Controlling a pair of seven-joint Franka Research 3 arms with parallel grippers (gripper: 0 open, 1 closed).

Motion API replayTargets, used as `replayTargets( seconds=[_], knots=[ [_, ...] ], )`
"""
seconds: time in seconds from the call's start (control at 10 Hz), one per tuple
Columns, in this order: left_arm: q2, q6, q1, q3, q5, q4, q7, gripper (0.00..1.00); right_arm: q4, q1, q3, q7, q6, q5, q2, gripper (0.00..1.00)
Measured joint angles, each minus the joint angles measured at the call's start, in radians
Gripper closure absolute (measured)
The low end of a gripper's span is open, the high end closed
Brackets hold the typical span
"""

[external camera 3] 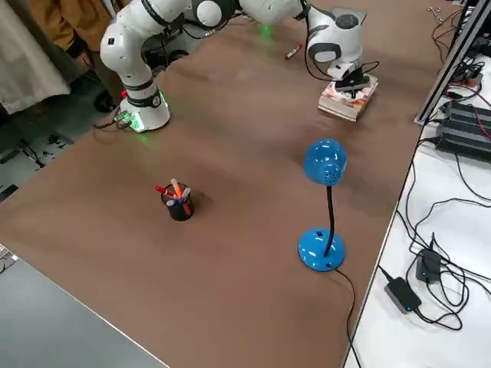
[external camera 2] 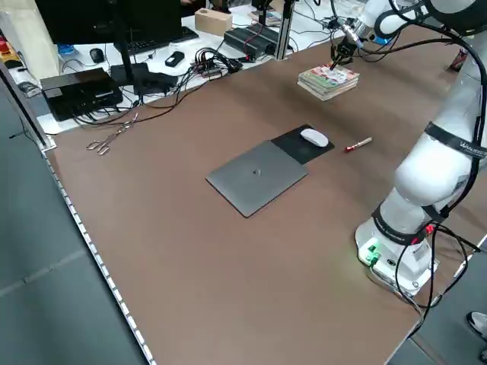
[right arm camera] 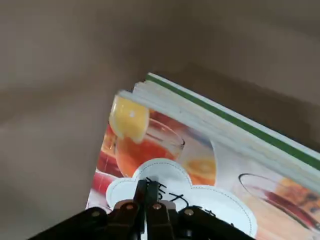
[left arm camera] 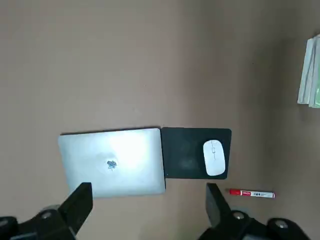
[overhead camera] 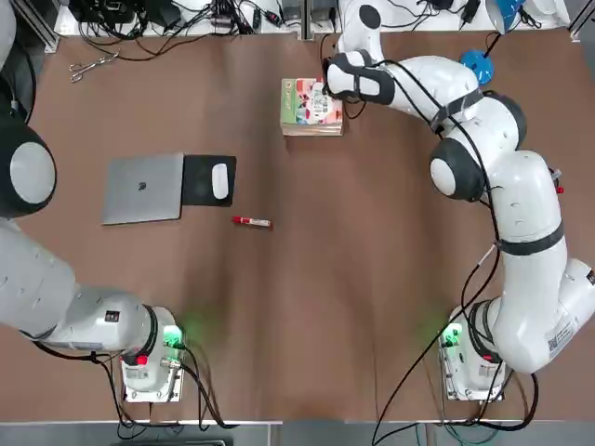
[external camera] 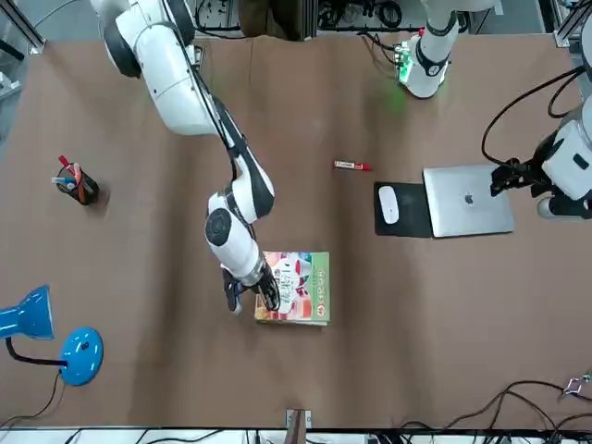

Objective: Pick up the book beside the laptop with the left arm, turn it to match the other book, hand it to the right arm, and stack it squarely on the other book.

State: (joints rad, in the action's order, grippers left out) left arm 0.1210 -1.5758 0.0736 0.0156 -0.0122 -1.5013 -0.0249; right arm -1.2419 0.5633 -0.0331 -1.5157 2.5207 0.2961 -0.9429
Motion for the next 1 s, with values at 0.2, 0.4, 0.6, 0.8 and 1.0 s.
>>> replayTargets(
  seconds=[0.2,0.4,0.6,0.8,1.0],
  knots=[
    [0.0,0.0,0.0,0.0,0.0,0.002,0.0,0.0,0.02,0.0,-0.004,0.0,-0.001,-0.002,0.006,0.96],
    [0.0,0.0,0.0,0.0,0.0,0.002,0.0,0.0,0.036,0.004,-0.001,0.0,-0.043,-0.001,0.05,0.96],
    [0.0,0.0,0.0,0.0,0.0,0.002,0.0,0.0,0.042,-0.002,-0.005,0.03,-0.078,-0.003,0.103,0.97],
    [0.0,0.0,0.0,0.0,0.0,0.003,0.0,0.0,0.049,-0.042,-0.011,0.161,-0.224,-0.003,0.185,0.96],
    [0.001,0.0,0.0,0.0,0.0,0.003,0.0,0.0,0.052,-0.132,-0.014,0.379,-0.444,-0.003,0.306,0.85]
  ],
)
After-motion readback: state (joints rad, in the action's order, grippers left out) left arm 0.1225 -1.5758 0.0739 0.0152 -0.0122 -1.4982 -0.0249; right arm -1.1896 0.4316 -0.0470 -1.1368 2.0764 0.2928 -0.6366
